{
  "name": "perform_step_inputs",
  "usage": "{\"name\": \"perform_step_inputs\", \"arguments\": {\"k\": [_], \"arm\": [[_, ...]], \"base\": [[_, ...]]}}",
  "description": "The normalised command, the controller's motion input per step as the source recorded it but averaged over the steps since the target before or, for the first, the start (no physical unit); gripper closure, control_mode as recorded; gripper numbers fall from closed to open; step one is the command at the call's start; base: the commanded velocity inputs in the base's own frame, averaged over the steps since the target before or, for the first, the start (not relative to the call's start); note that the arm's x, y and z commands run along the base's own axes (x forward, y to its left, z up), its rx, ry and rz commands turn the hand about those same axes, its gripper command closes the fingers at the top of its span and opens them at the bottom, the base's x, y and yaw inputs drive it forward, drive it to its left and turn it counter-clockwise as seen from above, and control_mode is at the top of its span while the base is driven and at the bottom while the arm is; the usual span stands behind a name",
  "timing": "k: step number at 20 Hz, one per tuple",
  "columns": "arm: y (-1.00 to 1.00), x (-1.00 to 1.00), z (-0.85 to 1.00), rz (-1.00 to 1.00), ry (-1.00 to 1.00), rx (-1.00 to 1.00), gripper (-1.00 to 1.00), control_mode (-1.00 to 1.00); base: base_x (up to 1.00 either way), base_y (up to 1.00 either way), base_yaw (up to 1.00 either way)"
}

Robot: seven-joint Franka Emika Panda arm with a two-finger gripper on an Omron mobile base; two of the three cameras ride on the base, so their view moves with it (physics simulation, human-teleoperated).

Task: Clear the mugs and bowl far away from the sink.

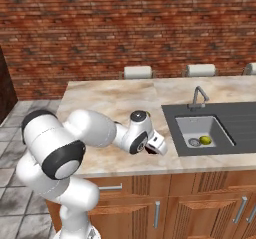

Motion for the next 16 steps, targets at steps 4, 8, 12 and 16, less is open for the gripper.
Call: {"name": "perform_step_inputs", "arguments": {"k": [4, 8, 12, 16], "arm": [[0.00, 0.00, -0.15, 0.00, 0.00, 0.00, -1.00, -1.00], [0.00, 0.00, -0.08, 0.00, 0.00, 0.00, -1.00, -1.00], [0.00, 0.00, -0.06, 0.00, 0.00, 0.00, -1.00, -1.00], [0.00, 0.01, -0.01, 0.00, 0.00, 0.00, -1.00, -1.00]], "base": [[0.00, 0.00, 0.00], [0.00, 0.00, 0.00], [0.00, 0.00, 0.00], [0.00, 0.00, 0.00]]}}
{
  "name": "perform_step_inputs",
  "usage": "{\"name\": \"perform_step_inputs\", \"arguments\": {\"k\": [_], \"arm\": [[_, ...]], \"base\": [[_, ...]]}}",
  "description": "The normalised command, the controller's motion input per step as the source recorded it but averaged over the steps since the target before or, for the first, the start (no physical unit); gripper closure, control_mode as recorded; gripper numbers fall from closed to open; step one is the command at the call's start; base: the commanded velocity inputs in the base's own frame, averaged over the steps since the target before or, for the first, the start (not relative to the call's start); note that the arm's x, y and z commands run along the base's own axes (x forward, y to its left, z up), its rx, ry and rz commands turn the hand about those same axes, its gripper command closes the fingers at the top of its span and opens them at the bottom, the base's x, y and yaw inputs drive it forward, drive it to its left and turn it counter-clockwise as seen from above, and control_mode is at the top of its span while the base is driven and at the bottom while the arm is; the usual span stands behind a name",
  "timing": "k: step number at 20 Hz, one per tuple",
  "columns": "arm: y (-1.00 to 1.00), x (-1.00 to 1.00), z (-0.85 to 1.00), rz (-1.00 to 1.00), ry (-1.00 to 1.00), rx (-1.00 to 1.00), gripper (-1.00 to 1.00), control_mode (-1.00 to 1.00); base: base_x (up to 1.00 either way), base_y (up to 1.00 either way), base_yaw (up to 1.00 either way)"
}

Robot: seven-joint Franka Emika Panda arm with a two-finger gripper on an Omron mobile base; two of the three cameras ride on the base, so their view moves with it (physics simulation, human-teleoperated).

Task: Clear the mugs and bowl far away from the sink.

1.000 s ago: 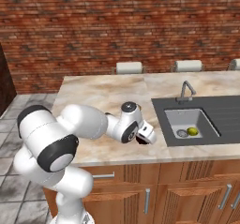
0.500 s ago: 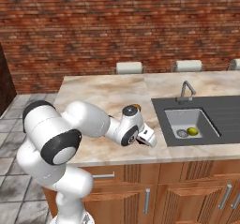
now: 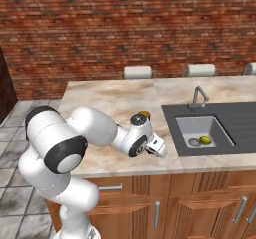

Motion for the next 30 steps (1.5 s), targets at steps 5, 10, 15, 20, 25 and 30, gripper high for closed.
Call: {"name": "perform_step_inputs", "arguments": {"k": [5, 10, 15, 20, 25, 30], "arm": [[0.00, 0.07, 0.00, 0.00, 0.00, 0.00, -1.00, -1.00], [0.00, 0.18, 0.00, 0.00, 0.00, 0.00, -1.00, -1.00], [0.00, 0.08, -0.03, 0.00, 0.00, 0.00, -1.00, -1.00], [0.00, 0.00, -0.17, 0.00, 0.00, 0.00, -1.00, -1.00], [0.00, 0.00, -0.09, 0.00, 0.00, 0.00, -1.00, -1.00], [0.00, 0.00, -0.06, 0.00, 0.00, 0.00, 1.00, -1.00]], "base": [[0.00, 0.00, 0.00], [0.00, 0.00, 0.00], [0.00, 0.00, 0.00], [0.00, 0.00, 0.00], [0.00, 0.00, 0.00], [0.00, 0.00, 0.00]]}}
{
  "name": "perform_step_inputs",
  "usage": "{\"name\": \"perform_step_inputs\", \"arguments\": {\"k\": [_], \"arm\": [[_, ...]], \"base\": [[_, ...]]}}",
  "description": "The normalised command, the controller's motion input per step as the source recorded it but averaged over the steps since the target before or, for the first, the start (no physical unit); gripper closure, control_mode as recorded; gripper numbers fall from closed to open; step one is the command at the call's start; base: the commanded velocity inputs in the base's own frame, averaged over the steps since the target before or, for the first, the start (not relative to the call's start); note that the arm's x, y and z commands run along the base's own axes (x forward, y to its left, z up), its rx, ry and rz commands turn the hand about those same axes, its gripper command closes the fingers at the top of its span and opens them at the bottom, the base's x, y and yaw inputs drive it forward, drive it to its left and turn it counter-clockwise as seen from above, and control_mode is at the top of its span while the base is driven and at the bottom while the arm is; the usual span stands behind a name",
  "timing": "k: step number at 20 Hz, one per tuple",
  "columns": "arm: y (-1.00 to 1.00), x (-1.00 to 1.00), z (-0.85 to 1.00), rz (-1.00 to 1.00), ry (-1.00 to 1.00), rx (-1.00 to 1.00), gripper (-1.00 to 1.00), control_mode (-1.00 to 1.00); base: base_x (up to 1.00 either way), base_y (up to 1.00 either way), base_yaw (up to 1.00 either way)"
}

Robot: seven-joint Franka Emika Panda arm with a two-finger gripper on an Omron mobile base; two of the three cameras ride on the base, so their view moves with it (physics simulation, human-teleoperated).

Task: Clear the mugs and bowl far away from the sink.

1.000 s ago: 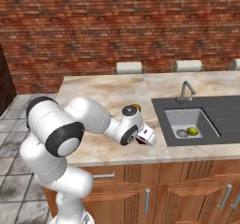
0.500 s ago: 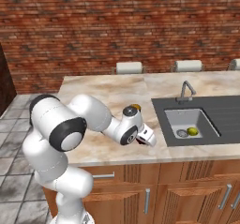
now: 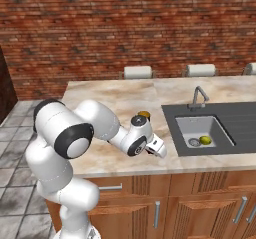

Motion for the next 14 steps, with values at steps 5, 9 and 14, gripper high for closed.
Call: {"name": "perform_step_inputs", "arguments": {"k": [5, 9, 14], "arm": [[0.00, 0.00, -0.01, 0.00, 0.00, 0.00, 1.00, -1.00], [0.00, 0.00, 0.00, 0.00, 0.00, 0.00, 1.00, -1.00], [0.00, 0.00, 0.00, 0.00, 0.00, 0.00, 1.00, -1.00]], "base": [[0.00, 0.00, 0.00], [0.00, 0.00, 0.00], [0.00, 0.00, 0.00]]}}
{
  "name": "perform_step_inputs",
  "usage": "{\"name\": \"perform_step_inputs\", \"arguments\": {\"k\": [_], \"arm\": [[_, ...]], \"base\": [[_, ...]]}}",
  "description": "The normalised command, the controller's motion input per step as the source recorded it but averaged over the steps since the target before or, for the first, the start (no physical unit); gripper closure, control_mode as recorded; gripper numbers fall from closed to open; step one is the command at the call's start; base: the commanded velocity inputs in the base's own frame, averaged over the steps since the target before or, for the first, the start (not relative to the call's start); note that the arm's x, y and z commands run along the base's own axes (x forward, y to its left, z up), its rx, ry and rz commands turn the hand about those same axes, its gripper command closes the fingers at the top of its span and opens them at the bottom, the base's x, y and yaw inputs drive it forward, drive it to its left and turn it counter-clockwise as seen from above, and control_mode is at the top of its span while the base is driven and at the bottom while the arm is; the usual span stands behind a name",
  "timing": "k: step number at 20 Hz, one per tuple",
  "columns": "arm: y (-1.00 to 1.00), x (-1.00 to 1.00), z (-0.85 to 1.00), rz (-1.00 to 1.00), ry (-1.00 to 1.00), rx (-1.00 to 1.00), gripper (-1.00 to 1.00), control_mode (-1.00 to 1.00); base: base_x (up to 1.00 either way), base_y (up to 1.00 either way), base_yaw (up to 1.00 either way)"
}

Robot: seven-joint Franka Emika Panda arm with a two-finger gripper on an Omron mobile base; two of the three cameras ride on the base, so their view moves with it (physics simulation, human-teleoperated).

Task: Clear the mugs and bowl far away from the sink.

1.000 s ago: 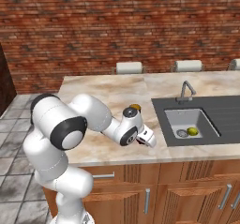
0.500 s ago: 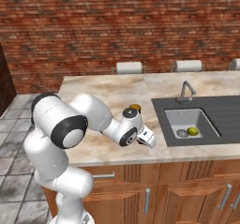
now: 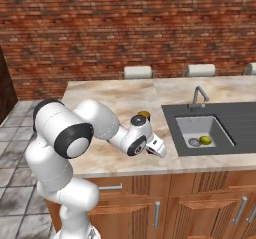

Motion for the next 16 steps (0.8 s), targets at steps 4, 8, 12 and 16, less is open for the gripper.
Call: {"name": "perform_step_inputs", "arguments": {"k": [4, 8, 12, 16], "arm": [[0.00, 0.00, 0.00, 0.00, 0.00, 0.00, 1.00, -1.00], [0.00, -0.03, 0.12, 0.00, 0.00, 0.00, 1.00, -1.00], [0.00, -0.20, 0.41, 0.00, 0.00, 0.00, 1.00, -1.00], [0.01, -0.32, 0.73, 0.00, 0.02, -0.02, 1.00, -1.00]], "base": [[0.00, 0.00, 0.00], [0.00, 0.00, 0.00], [0.00, 0.00, 0.00], [0.00, 0.00, 0.00]]}}
